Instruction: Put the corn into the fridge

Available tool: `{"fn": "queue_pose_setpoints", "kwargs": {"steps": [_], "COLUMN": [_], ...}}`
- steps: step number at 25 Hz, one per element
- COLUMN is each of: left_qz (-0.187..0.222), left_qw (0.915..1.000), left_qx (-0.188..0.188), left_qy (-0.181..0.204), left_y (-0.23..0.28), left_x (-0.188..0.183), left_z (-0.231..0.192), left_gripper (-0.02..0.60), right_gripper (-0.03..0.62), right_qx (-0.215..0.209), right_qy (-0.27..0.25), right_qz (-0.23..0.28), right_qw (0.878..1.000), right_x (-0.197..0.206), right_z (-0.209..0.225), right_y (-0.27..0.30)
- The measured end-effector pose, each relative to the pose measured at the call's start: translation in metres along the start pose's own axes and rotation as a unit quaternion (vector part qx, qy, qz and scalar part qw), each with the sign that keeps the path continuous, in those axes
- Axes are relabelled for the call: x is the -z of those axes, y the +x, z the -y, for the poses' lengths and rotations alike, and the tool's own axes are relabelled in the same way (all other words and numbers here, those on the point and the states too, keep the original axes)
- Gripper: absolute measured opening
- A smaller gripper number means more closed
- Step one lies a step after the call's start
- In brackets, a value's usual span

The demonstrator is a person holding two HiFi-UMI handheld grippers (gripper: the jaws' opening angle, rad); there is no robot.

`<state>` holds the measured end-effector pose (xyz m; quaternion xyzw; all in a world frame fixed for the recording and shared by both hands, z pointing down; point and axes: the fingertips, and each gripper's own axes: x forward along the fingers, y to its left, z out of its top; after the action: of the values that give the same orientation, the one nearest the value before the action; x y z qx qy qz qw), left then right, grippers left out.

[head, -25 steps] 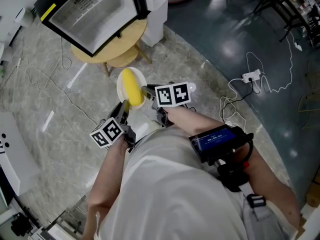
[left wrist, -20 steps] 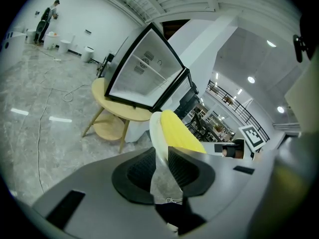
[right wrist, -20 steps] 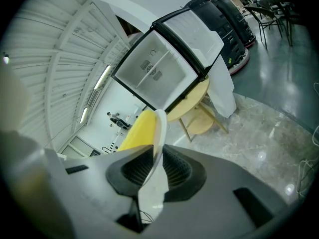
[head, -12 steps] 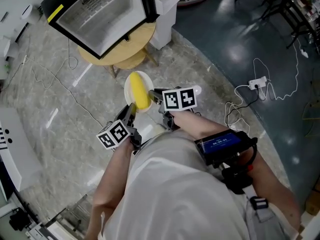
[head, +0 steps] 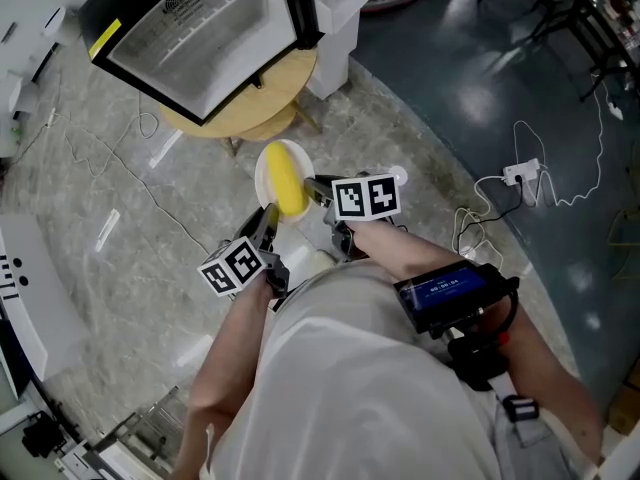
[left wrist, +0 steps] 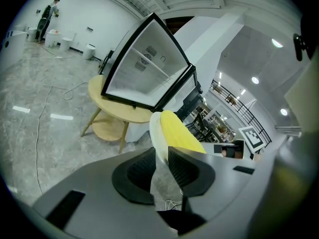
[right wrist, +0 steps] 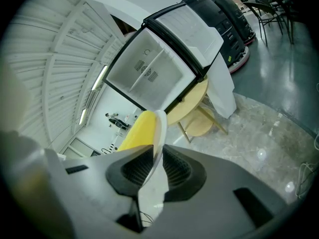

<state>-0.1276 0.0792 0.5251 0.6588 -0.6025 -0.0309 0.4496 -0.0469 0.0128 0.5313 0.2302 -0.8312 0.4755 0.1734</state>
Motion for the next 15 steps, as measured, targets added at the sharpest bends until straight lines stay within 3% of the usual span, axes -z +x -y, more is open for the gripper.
{"fn": "queue_pose_setpoints", "kwargs": {"steps": [15], "left_qz": [0.002], "left_qw": [0.9998], "left_qx": [-0.017], "left_qy": [-0.012], "left_y": [0.047], "left_x": [-0.026], "left_z": [0.003], "left_gripper": [0.084], "right_gripper": [0.055], "right_qx": [-0.004], "right_qy": [-0.004], "right_qz": [-0.008], "right_qw": [1.000], "right_x": [-0.048], "right_z": [0.027], "right_y": [0.017]}}
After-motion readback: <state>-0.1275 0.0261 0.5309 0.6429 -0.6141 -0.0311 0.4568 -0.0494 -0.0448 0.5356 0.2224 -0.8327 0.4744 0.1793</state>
